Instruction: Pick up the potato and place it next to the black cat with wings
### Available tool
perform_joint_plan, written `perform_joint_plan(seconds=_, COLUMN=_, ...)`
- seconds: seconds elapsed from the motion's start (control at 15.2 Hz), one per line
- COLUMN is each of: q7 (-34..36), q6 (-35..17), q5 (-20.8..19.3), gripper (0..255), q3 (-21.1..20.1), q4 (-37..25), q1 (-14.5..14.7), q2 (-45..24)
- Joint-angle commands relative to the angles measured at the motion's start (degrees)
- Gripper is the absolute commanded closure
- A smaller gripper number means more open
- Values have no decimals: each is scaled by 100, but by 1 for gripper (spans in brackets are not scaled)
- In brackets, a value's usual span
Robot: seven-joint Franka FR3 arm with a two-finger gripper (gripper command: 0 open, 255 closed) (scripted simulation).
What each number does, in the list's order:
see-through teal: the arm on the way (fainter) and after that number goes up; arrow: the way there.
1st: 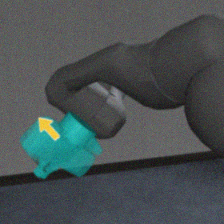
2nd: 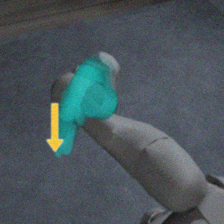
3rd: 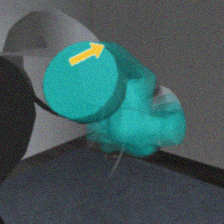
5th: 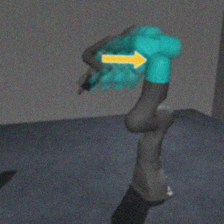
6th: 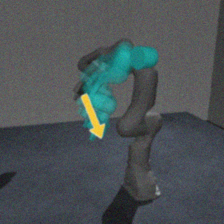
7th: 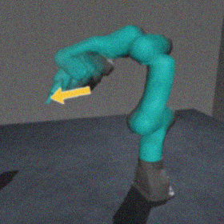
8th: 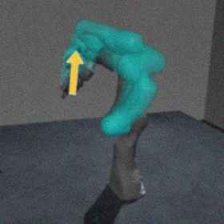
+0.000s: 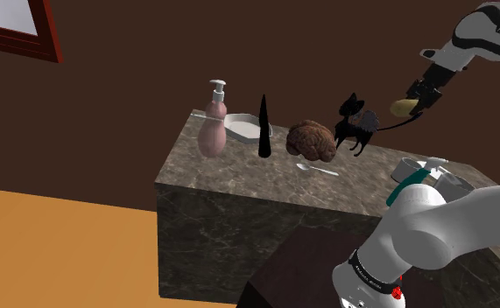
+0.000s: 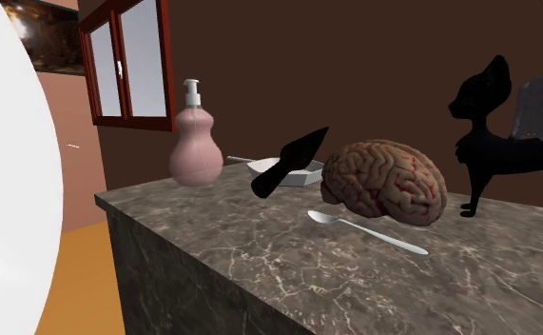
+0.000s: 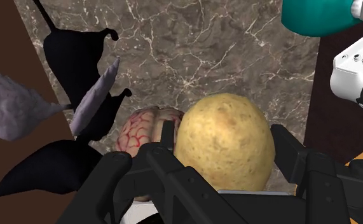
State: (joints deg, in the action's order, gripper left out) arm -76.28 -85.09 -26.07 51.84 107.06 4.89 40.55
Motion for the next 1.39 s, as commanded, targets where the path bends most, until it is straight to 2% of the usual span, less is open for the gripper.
perform_joint_plan(seconds=0.0, q7=24, q6=-145, q5=-49, gripper=255, q3=25, q4=199, q1=-38, q2=65)
perform_joint_plan(seconds=1.32, q7=190, q6=-1455, q5=-552, gripper=255, q3=506, q4=1787, q1=-286, q2=449)
